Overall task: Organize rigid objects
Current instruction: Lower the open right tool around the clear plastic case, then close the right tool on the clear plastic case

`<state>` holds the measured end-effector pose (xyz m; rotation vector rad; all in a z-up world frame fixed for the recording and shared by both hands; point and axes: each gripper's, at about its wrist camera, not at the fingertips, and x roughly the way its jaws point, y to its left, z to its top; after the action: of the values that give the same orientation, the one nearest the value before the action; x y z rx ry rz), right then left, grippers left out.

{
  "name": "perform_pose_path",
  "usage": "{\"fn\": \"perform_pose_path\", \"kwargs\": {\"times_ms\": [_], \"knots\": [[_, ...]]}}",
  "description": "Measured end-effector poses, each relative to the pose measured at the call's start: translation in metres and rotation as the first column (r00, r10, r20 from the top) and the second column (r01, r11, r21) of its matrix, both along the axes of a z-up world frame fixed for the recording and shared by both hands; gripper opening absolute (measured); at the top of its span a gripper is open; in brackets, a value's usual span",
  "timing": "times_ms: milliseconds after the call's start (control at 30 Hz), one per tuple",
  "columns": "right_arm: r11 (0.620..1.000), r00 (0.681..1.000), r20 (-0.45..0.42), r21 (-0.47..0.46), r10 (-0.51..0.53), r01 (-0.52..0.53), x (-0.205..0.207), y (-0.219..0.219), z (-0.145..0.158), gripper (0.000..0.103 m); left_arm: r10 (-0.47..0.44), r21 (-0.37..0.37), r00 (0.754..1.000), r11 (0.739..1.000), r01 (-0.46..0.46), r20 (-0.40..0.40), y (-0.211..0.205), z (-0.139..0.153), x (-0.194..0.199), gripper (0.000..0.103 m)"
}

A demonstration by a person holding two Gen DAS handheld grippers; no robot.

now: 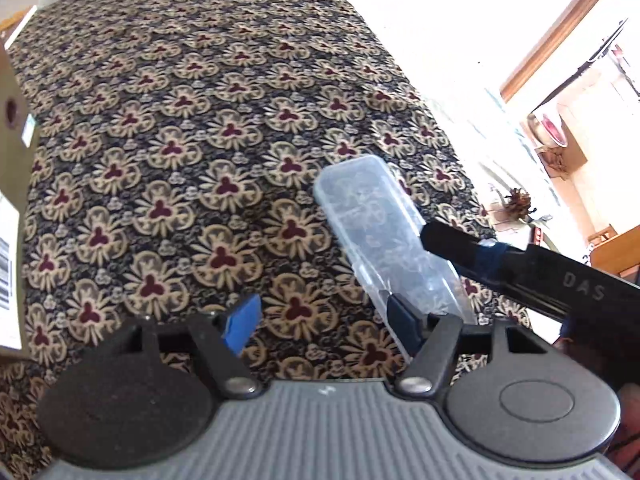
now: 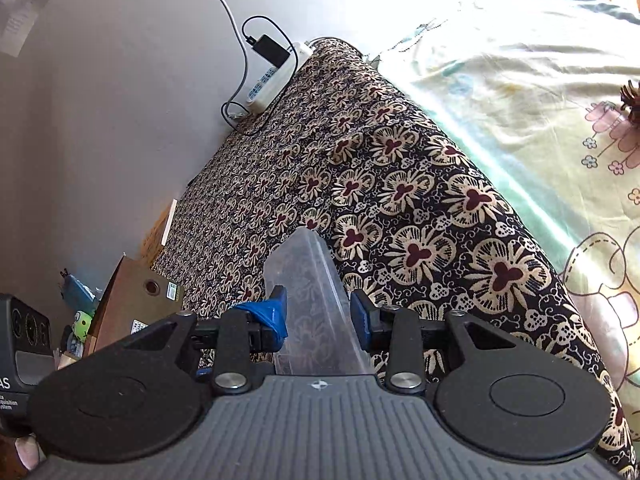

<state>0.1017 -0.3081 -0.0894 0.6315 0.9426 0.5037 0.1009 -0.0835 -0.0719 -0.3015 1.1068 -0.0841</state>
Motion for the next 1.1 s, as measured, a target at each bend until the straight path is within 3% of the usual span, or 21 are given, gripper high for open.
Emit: {"fn": "perform_pose_path", "kwargs": {"times_ms": [333,533,667,900,1100], "knots": [[0.998,0.998,-0.06,0.056,-0.019,0.022,0.001,-0.007,-0.008,0.016,-0.055,-0.083,0.998,0.995,0.059,0.041,0.001,0.006,-0.005,0.072],[0.989,0.989,-0.145,0.14,-0.022,0.042,-0.003,-0.008,-0.014,0.015,-0.144,-0.048,0.988,0.988,0.147,0.06,-0.017,0.008,-0.009,0.073],[0.986,0.986,-0.167,0.166,0.017,0.011,-0.009,-0.003,-0.015,0.016,-0.144,-0.027,0.988,0.989,0.146,0.049,-0.018,0.004,-0.001,0.074],[0.975,0.985,-0.171,0.222,0.012,0.026,-0.014,-0.005,-0.022,0.013,-0.133,0.002,0.991,0.991,0.133,0.031,-0.017,-0.002,0.014,0.074],[0.977,0.99,-0.139,0.211,0.007,0.023,-0.015,-0.004,-0.021,0.009,-0.136,0.045,0.99,0.99,0.135,0.031,-0.021,-0.009,0.021,0.074]]}}
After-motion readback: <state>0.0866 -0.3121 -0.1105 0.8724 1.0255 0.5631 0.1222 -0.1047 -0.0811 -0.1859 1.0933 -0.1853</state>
